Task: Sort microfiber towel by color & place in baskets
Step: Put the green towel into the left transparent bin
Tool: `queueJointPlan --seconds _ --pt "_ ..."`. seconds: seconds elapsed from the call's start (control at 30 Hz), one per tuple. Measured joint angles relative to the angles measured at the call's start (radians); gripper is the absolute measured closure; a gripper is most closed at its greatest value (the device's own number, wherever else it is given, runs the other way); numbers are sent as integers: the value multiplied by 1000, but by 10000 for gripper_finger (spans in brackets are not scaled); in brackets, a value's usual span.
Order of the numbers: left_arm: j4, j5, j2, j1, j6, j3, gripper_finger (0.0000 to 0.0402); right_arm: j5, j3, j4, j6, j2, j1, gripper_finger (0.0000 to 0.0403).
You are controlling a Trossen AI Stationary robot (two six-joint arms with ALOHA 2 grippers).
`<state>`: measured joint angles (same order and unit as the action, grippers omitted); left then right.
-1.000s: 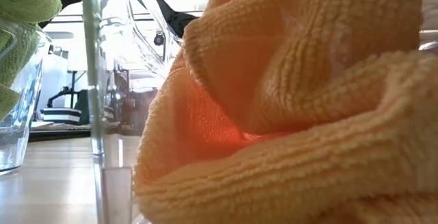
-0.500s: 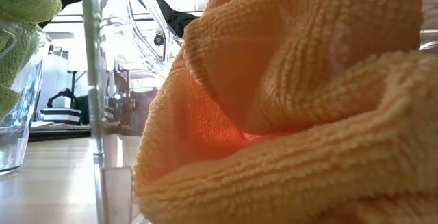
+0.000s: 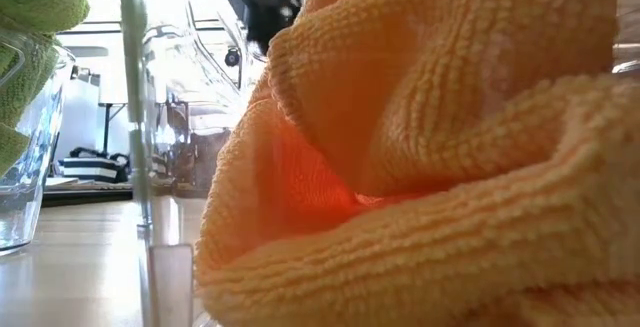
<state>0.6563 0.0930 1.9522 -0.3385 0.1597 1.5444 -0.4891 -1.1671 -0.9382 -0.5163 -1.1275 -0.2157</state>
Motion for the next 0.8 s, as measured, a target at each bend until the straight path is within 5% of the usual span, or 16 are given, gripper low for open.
queueJointPlan --seconds 0.33,0.67,0.8 --pt "43 0 -283 108 -212 0 400 -1 21 0 0 0 0 381" --pt "18 4 -556 328 -465 0 400 -1 84 1 -37 0 0 381" --pt "12 83 -643 431 -554 0 400 -1 119 3 -75 0 0 381"
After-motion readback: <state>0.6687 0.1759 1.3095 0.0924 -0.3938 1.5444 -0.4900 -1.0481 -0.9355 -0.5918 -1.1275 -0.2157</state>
